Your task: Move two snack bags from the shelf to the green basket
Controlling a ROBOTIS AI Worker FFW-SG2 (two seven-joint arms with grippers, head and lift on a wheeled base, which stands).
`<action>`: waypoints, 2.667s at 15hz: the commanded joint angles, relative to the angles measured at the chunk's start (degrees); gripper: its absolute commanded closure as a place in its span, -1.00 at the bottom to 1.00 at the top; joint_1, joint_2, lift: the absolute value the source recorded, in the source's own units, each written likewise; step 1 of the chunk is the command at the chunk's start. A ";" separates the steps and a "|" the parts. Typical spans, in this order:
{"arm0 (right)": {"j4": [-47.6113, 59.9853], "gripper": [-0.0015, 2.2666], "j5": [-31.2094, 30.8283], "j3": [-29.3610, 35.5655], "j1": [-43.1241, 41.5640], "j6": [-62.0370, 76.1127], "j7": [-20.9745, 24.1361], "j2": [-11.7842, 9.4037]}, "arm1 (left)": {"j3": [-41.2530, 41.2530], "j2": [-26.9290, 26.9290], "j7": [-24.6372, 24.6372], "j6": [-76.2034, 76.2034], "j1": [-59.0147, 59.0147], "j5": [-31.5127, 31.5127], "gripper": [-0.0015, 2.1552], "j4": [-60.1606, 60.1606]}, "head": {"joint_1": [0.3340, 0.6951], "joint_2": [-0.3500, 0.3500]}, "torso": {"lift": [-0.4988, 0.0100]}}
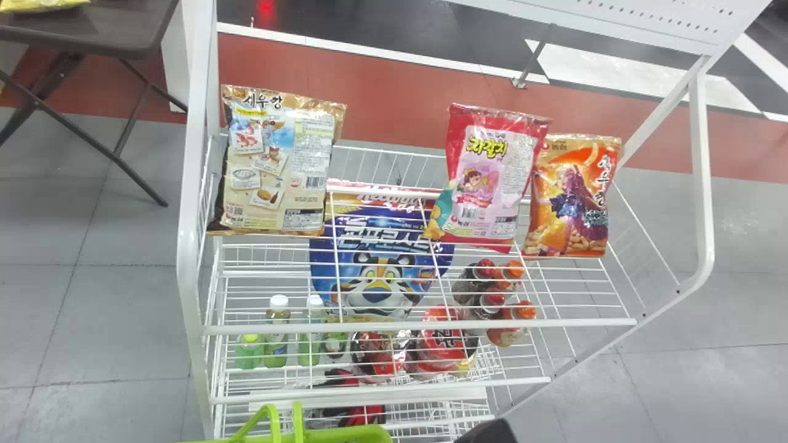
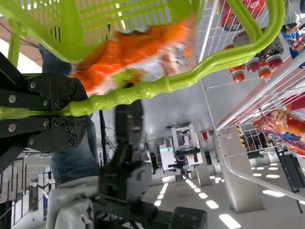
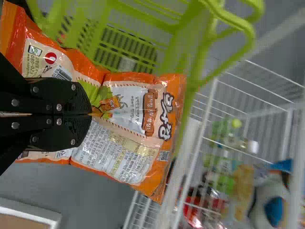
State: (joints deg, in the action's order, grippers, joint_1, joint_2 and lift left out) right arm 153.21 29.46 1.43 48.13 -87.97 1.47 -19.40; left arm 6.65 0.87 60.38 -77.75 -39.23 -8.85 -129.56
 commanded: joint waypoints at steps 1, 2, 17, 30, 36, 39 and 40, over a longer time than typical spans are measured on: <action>-1.78 0.96 1.39 -1.43 -0.50 -0.94 -1.03 0.24 | 0.74 -0.08 -0.17 -0.08 0.03 0.85 0.99 0.01 | 1.00 -1.00 | 0.90; -3.01 0.96 1.39 -2.66 -1.20 0.12 -1.21 0.33 | 0.82 -0.08 -0.08 -0.08 0.03 0.94 0.99 -0.07 | 1.00 -1.00 | 0.90; -13.29 -0.96 -1.60 -6.08 -7.35 5.92 -8.15 0.94 | 1.97 0.36 0.01 -3.07 -1.38 2.44 0.99 -3.59 | 1.00 -1.00 | 0.90; -18.30 -0.92 -5.55 17.21 -16.84 50.21 -19.84 8.06 | 2.05 0.36 -0.08 -3.07 -1.38 2.70 0.99 -3.41 | 1.00 -1.00 | 0.90; -33.16 -0.91 -6.87 24.24 -25.72 59.18 -19.58 9.91 | 2.58 0.89 0.09 -4.83 0.38 3.05 0.99 -2.54 | 1.00 -1.00 | 0.90; -39.22 -0.91 -10.39 24.24 -30.03 63.22 -18.61 9.91 | 2.84 1.07 0.44 -5.00 0.82 3.05 0.99 -2.36 | 1.00 -1.00 | 0.90; -41.15 -0.91 -11.35 24.06 -31.87 63.57 -18.61 9.91 | 2.76 1.07 0.44 -5.00 0.82 3.05 0.99 -2.36 | 1.00 -1.00 | 0.90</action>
State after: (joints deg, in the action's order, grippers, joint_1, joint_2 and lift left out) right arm 115.02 19.86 25.80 18.94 -25.32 -17.15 -9.50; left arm 9.42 1.88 60.81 -82.75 -38.46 -5.80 -131.93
